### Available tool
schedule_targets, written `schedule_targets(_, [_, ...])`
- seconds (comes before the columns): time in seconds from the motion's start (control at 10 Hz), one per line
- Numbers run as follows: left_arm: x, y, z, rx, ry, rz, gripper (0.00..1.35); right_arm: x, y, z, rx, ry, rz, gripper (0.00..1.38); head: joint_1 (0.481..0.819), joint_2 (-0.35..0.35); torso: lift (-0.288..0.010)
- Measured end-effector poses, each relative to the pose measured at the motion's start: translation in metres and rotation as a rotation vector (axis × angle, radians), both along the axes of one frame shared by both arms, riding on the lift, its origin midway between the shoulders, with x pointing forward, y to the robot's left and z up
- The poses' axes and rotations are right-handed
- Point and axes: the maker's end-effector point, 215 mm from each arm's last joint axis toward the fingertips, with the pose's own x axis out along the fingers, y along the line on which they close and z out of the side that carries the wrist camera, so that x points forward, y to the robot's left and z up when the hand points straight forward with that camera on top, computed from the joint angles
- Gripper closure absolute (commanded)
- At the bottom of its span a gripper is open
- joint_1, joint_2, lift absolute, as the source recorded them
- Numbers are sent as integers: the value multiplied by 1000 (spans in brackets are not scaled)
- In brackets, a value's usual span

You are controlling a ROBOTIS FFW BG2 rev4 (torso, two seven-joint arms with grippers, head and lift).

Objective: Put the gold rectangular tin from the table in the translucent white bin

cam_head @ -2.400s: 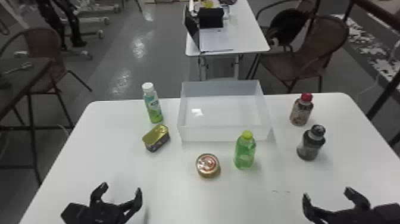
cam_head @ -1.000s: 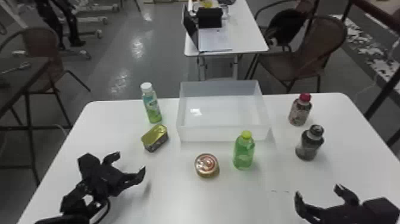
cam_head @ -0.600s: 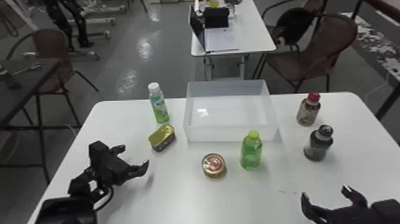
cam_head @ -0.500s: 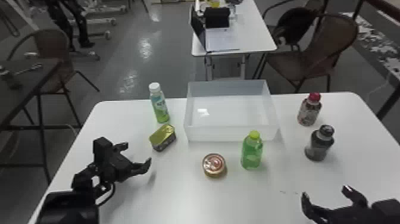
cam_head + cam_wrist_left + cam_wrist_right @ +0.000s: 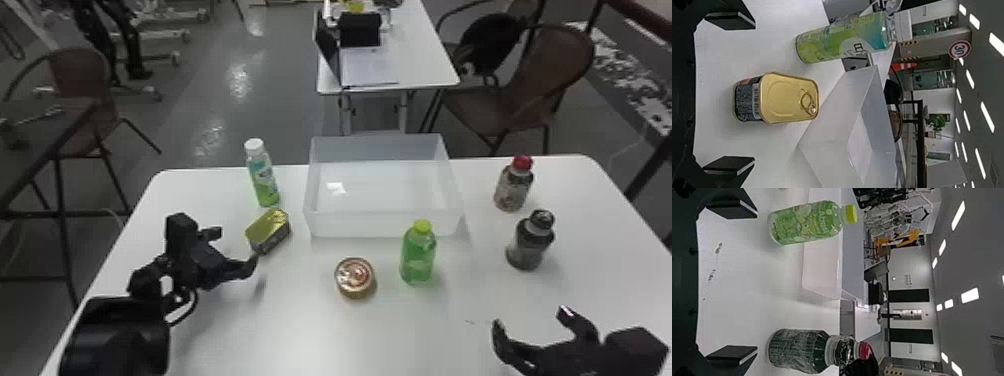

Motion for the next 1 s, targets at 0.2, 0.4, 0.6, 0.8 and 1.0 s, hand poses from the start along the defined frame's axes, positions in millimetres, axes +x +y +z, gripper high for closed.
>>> schedule_targets(0.2, [8, 2, 3, -17, 4, 10, 96, 1, 1, -1, 4, 2, 0, 87, 695, 111, -56])
schedule_targets(0.4, [18, -4, 8, -22, 0, 8, 96, 3, 3, -1, 13, 1, 2, 87, 695, 106, -56])
schedule_targets(0.6, [26, -14, 11, -40, -3, 2, 96, 5, 6, -1, 16, 0, 9, 87, 695, 99, -56])
schedule_targets(0.8, [29, -27, 10, -63, 2, -3, 96, 6, 6, -2, 17, 1, 8, 85, 695, 83, -56])
schedule_targets(1.0, [31, -39, 7, -80, 14, -8, 96, 6, 8, -2, 20, 1, 10, 85, 695, 74, -56])
